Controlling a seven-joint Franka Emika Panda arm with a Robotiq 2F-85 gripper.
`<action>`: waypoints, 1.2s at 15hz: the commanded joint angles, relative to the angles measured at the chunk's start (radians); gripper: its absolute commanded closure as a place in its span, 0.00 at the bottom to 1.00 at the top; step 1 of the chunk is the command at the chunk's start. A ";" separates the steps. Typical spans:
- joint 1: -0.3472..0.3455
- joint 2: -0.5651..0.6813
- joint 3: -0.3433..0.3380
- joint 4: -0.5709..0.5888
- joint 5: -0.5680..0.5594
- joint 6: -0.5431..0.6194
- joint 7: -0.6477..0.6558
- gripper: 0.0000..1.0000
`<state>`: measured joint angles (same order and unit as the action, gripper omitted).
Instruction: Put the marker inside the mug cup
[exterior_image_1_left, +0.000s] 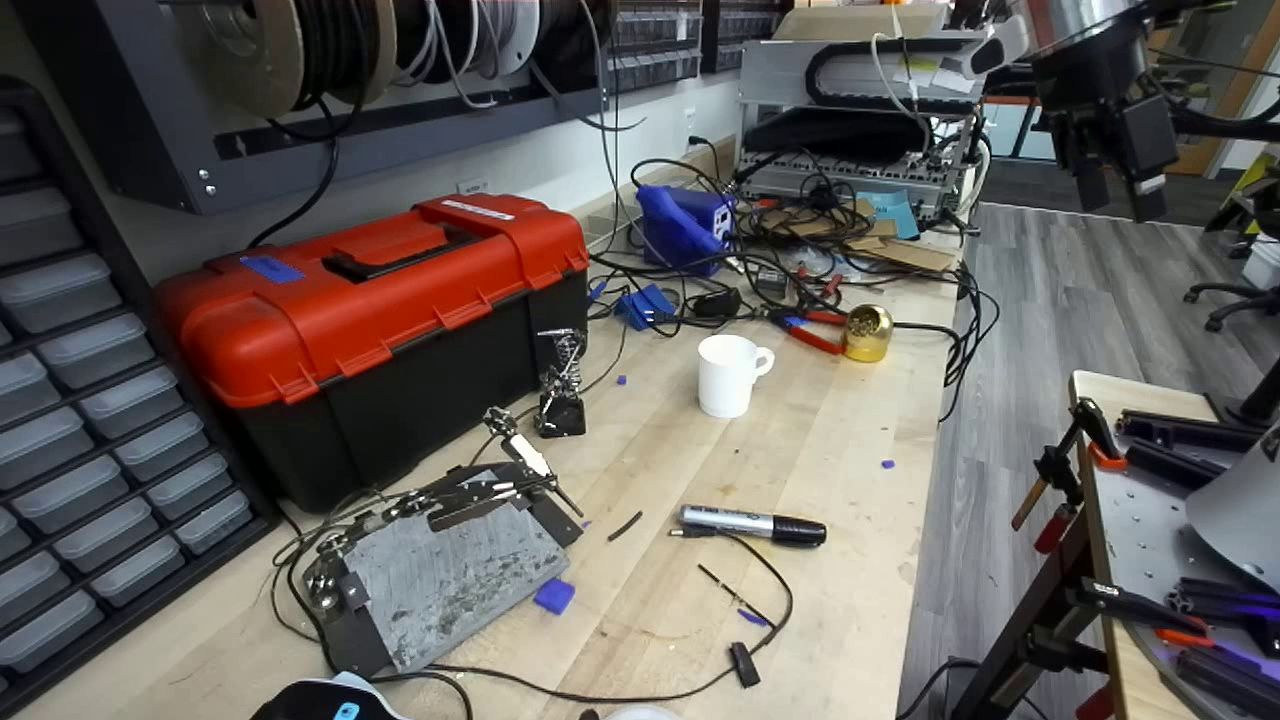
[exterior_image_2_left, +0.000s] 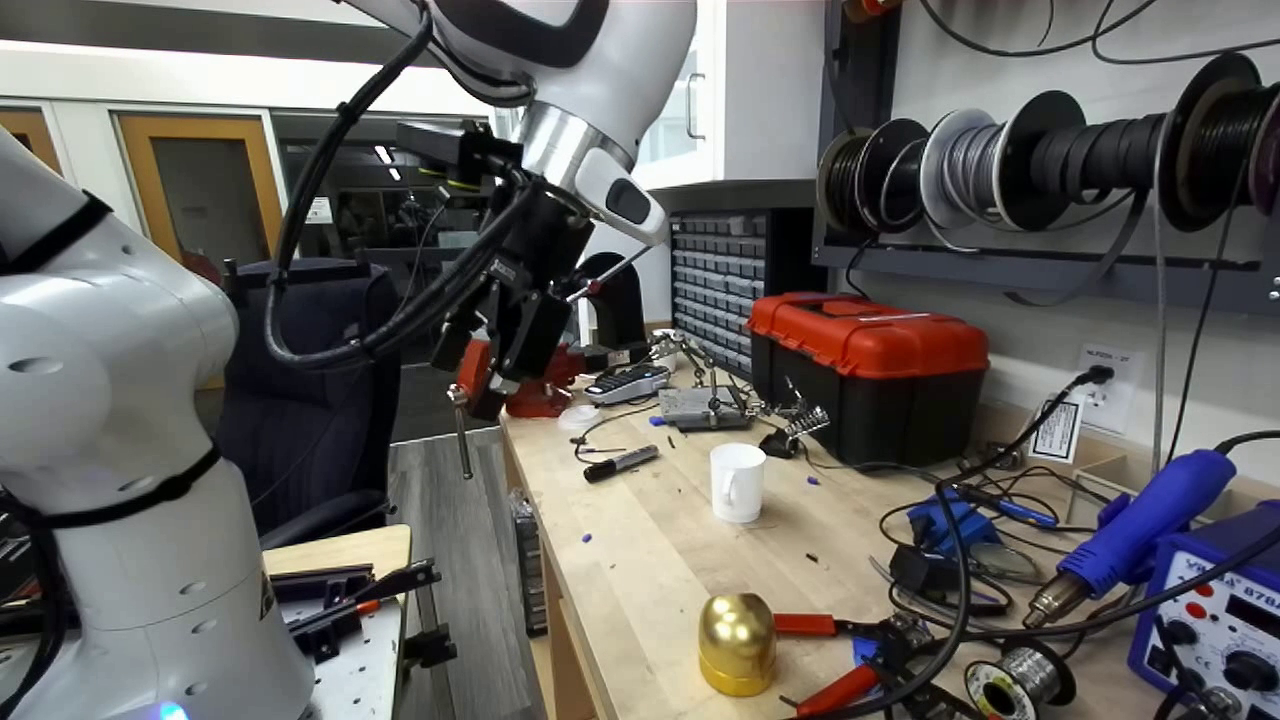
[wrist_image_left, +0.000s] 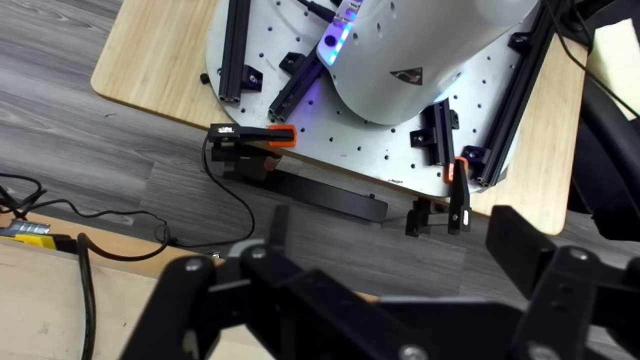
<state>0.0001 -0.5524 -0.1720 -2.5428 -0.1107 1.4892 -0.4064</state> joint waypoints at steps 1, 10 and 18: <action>0.004 0.061 0.013 0.011 0.013 0.076 0.013 0.00; 0.034 0.166 0.065 0.051 0.095 0.335 0.011 0.00; 0.082 0.248 0.131 0.100 0.186 0.512 0.015 0.00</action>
<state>0.0617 -0.3381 -0.0552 -2.4698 0.0361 1.9553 -0.4064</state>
